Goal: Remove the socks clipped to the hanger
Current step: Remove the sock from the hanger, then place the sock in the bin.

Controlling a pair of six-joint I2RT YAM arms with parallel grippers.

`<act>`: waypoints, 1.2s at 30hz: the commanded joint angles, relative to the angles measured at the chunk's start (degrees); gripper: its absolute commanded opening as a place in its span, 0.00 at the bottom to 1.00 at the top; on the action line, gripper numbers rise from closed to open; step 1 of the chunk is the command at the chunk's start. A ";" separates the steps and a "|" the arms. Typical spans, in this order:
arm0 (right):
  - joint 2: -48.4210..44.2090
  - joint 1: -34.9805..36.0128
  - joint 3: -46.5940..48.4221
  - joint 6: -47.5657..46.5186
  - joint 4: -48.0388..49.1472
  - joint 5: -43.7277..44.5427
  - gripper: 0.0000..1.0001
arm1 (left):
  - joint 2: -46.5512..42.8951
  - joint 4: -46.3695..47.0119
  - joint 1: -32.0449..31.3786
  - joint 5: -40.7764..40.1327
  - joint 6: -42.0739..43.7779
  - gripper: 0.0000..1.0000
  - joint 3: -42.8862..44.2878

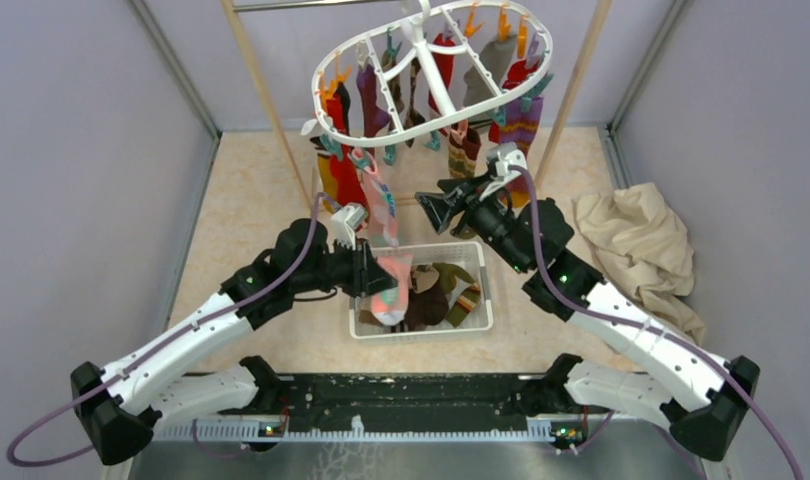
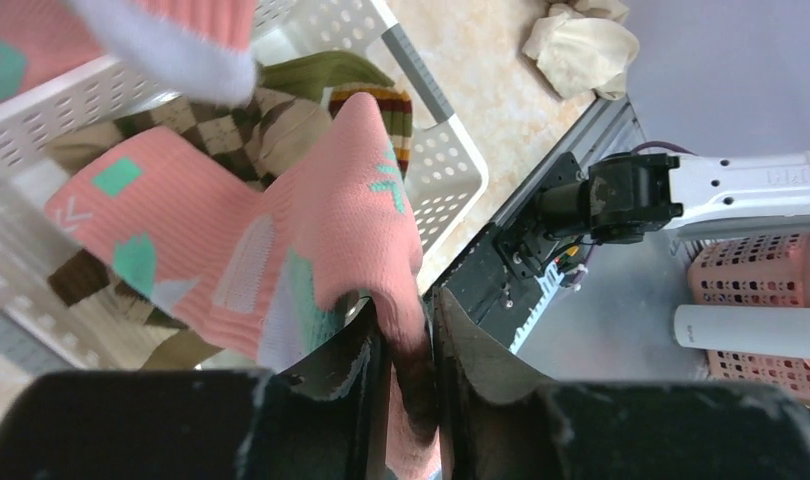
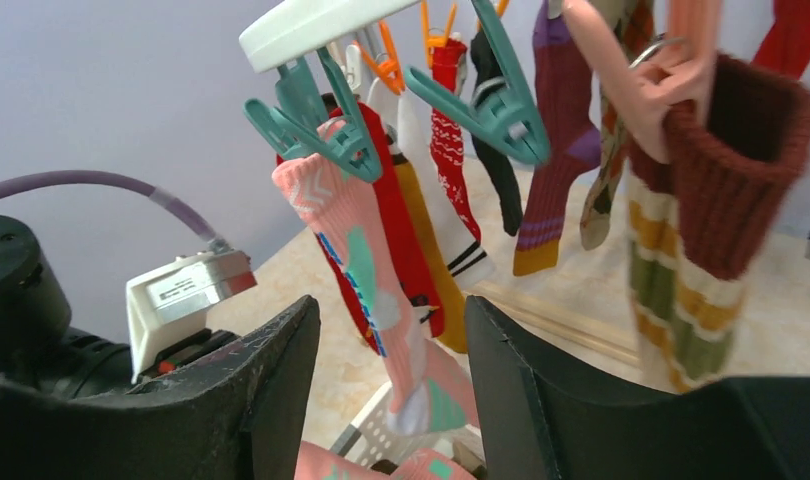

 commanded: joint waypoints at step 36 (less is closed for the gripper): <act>-7.81 0.12 -5.48 2.15 -6.81 1.60 0.57 | 19.61 14.05 -5.47 -4.95 0.72 0.99 -0.51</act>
